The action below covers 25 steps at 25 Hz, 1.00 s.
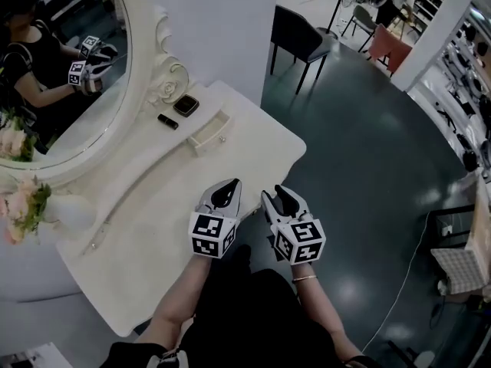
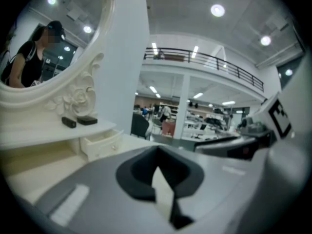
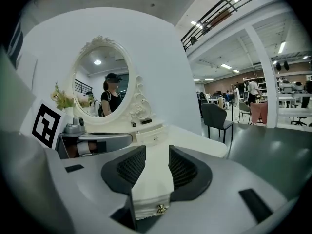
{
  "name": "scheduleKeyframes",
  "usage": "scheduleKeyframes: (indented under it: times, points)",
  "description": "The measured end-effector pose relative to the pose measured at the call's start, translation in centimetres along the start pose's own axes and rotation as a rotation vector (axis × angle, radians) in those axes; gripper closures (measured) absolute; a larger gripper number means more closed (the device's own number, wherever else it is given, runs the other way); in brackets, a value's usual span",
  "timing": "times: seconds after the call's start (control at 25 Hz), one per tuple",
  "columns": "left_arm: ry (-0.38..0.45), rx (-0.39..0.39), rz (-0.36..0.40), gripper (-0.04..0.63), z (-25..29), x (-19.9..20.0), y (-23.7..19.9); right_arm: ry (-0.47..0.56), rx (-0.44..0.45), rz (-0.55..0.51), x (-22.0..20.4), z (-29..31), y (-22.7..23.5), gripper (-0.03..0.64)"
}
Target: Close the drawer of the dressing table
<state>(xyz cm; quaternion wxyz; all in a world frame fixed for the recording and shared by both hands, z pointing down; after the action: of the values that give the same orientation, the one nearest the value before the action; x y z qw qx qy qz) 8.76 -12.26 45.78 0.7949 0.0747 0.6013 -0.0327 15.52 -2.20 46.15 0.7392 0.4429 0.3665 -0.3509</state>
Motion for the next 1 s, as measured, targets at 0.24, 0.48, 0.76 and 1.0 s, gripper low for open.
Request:
scheduleKeyframes:
  times: [0.24, 0.48, 0.76, 1.0]
  points:
    - [-0.02, 0.089, -0.034, 0.591, 0.7, -0.4, -3.1, -0.05, 0.067, -0.032, 1.1, 3.5, -0.1, 0.489]
    - [-0.05, 0.247, -0.072, 0.591, 0.7, -1.1, -5.9, -0.102, 0.186, -0.079, 2.2, 7.2, -0.2, 0.489]
    - [-0.089, 0.435, -0.119, 0.591, 0.0, -1.4, -7.7, -0.186, 0.324, -0.152, 3.6, 11.3, 0.1, 0.489]
    - [-0.117, 0.553, -0.162, 0.591, -0.6, -2.1, -8.5, -0.258, 0.382, -0.219, 3.5, 14.6, 0.4, 0.489]
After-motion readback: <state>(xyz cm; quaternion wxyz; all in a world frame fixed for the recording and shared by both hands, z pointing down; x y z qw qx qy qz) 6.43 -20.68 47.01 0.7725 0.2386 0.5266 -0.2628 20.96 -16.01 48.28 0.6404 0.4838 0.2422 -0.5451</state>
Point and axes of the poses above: the fingertips, and each gripper's own axes: z forward along the fingers, y to its right, x out of its top, the point moved 4 cm from there along -z, backward along the fingers, and after that the axes turned 13 degrees about z, right-handed, at the moved point
